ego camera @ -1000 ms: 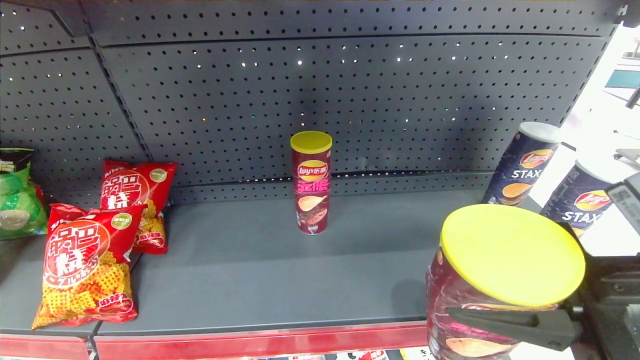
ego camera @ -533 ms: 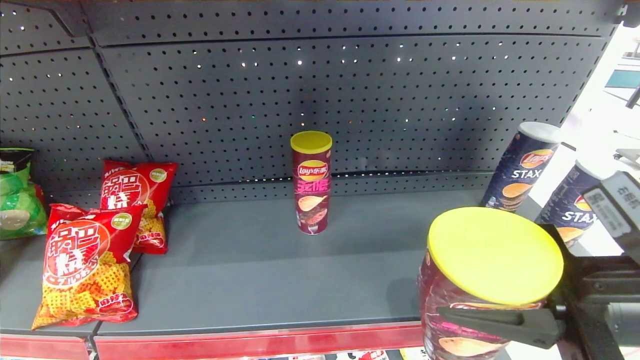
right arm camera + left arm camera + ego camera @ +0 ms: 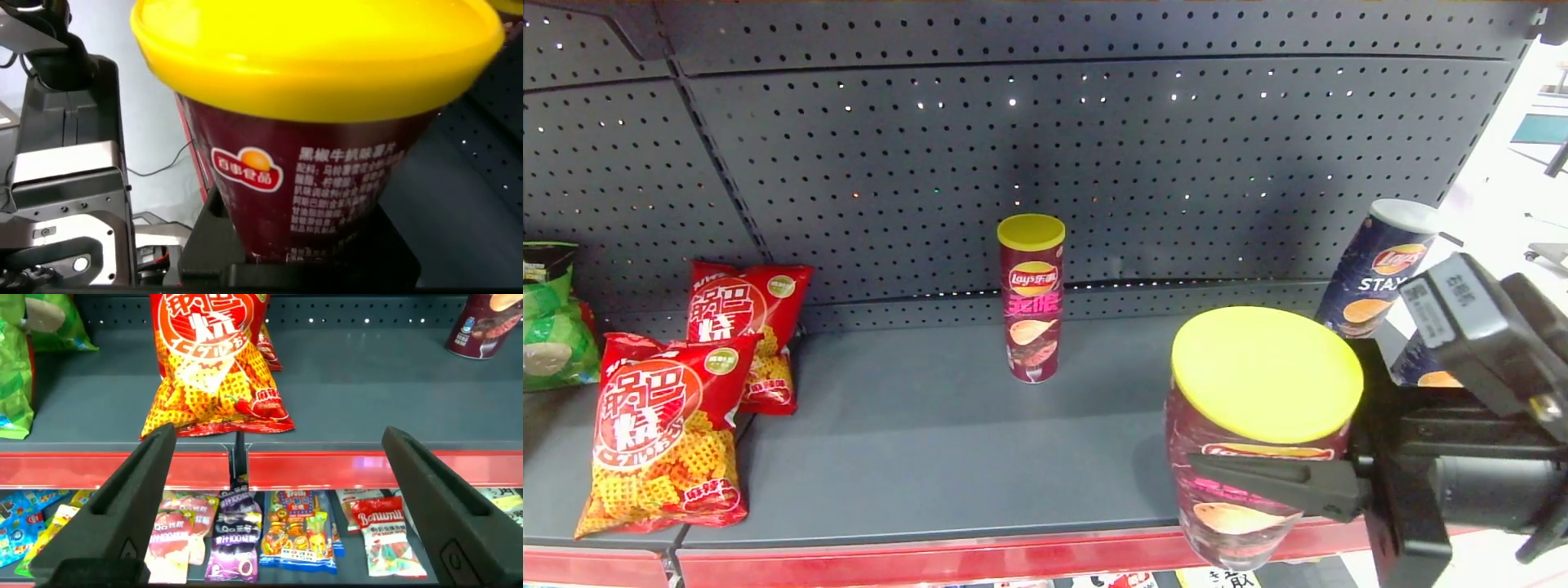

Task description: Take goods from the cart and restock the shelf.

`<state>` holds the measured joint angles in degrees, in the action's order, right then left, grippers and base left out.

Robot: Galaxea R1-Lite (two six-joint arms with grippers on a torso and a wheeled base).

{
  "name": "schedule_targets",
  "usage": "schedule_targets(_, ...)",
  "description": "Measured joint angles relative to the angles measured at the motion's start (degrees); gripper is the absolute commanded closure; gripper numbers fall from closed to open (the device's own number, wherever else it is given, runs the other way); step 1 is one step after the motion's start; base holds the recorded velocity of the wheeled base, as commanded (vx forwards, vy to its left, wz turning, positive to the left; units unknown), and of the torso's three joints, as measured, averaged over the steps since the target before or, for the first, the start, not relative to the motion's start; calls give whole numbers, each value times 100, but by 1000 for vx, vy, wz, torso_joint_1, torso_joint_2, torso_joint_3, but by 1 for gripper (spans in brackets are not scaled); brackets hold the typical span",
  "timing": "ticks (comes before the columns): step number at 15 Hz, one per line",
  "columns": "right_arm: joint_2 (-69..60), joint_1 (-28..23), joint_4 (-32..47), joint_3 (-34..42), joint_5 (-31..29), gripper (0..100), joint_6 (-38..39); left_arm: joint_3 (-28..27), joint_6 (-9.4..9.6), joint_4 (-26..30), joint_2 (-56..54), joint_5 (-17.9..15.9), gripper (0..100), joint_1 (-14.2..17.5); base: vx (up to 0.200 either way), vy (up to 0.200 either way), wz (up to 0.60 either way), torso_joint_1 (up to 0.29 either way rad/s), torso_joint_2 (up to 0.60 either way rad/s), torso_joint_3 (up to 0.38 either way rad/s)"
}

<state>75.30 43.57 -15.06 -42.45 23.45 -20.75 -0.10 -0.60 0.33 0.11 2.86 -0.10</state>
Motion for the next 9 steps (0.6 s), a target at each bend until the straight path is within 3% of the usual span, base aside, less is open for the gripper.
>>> schedule_targets(5, 603, 61, -71, -441, -20, 100, 26, 0, -2, 0, 0, 2, 0, 0, 0, 0, 0, 0, 0, 0)
schedule_targets(9, 1114, 155, -599, -796, -20, 100, 85, 0, 20, 2, 0, -22, 0, -1, 0, 0, 0, 0, 0, 0)
